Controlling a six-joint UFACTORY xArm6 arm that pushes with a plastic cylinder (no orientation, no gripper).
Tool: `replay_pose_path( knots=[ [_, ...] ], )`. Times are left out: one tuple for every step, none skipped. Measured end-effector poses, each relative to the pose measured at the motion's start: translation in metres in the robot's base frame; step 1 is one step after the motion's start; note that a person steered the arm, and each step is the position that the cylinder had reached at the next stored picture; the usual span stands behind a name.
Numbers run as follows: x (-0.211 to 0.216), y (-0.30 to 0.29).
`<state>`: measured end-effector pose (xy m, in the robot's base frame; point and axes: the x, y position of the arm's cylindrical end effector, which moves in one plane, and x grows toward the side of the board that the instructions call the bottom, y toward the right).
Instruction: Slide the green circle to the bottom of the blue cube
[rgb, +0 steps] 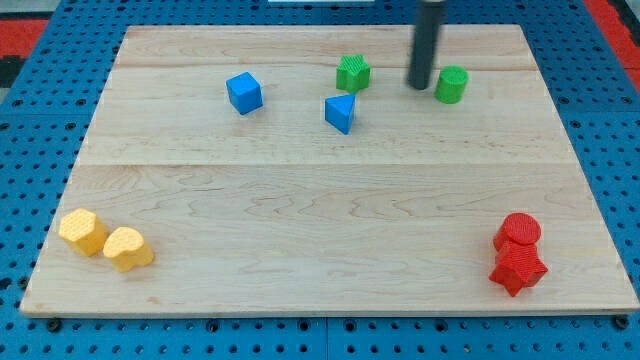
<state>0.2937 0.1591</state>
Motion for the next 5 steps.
replay_pose_path(
  knots=[
    [-0.036,0.074],
    [-0.013,0.116],
    [0.001,0.063],
    [0.042,0.034],
    [0.056,-0.031]
  ],
)
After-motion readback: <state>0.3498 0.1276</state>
